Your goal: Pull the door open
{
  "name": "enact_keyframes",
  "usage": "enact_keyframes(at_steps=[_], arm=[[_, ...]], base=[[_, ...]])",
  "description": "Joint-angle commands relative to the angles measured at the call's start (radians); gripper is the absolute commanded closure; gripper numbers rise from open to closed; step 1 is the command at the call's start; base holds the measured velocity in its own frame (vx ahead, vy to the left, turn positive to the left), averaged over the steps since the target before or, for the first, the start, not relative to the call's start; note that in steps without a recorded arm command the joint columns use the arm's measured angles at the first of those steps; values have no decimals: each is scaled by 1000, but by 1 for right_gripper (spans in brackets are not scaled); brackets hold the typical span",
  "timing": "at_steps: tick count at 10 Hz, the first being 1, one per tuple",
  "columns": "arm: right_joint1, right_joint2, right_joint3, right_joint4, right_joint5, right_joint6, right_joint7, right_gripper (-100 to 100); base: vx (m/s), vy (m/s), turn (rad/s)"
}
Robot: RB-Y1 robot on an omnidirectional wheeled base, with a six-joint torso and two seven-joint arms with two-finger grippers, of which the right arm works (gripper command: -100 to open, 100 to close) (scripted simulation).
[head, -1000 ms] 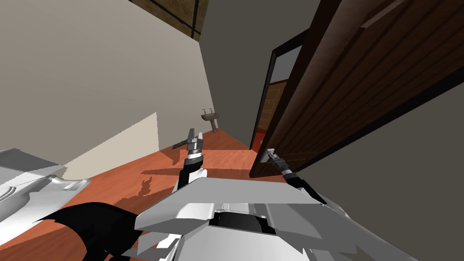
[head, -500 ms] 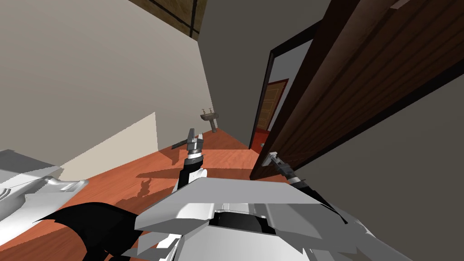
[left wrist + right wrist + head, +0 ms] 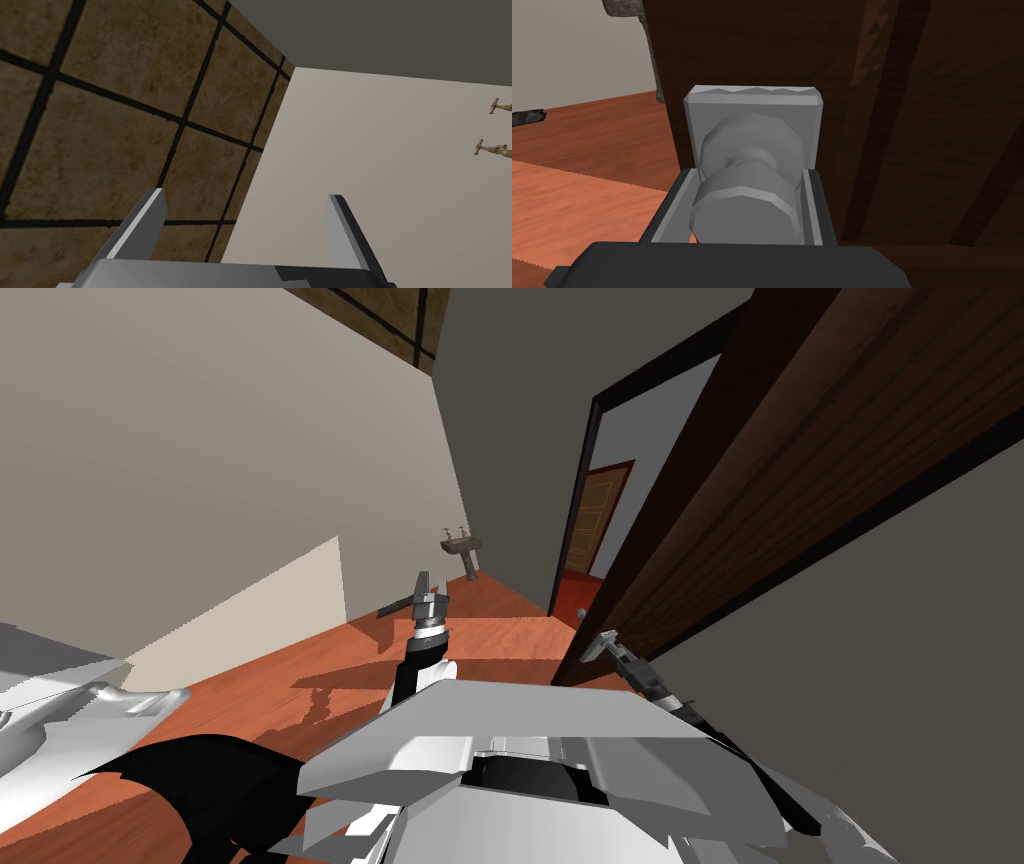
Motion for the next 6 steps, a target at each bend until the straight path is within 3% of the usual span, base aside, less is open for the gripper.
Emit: enact_keyframes(at_steps=[1, 4, 5, 6], arm=[[16, -24, 16, 4, 12, -39, -23, 100], [48, -62, 49, 9, 37, -95, -56, 100], [38, -52, 42, 8, 33, -81, -46, 100], [39, -48, 52, 27, 44, -116, -56, 100]], base=[[0, -18, -6], [1, -28, -14], [-1, 0, 10], [24, 61, 59]])
